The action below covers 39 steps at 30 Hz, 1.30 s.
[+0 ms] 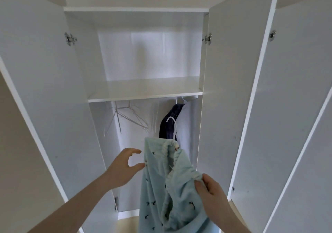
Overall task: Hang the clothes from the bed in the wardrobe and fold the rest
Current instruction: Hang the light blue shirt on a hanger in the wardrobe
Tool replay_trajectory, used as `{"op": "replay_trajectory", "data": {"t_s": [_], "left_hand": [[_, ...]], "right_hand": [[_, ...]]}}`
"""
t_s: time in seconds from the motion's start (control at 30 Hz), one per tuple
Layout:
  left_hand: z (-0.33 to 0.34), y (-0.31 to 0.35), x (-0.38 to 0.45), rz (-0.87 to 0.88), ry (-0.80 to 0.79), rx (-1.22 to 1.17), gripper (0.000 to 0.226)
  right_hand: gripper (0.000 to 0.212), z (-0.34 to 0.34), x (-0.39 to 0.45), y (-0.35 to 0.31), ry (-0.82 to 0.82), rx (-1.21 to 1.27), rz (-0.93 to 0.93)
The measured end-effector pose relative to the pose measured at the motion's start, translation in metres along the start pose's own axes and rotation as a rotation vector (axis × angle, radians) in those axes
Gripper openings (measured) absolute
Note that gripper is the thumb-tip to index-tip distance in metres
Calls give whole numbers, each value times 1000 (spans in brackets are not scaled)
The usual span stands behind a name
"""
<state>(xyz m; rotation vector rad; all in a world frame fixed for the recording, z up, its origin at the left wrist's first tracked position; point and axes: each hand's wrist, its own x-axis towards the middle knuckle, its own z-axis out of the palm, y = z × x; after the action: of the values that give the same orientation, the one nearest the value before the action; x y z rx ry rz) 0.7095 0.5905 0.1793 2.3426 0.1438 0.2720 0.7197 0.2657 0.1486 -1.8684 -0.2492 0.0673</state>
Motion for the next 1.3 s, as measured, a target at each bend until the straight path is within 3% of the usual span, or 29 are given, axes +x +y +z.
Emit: {"op": "replay_trajectory", "data": {"t_s": [0.6, 1.0, 1.3], "left_hand": [[0, -138, 266, -45, -140, -50, 37], [-6, -158, 381, 32, -160, -21, 35], [31, -170, 441, 10, -190, 31, 37]], "right_hand": [[19, 125, 233, 32, 182, 25, 189], [21, 167, 324, 38, 159, 43, 210], [26, 187, 387, 55, 173, 73, 194]]}}
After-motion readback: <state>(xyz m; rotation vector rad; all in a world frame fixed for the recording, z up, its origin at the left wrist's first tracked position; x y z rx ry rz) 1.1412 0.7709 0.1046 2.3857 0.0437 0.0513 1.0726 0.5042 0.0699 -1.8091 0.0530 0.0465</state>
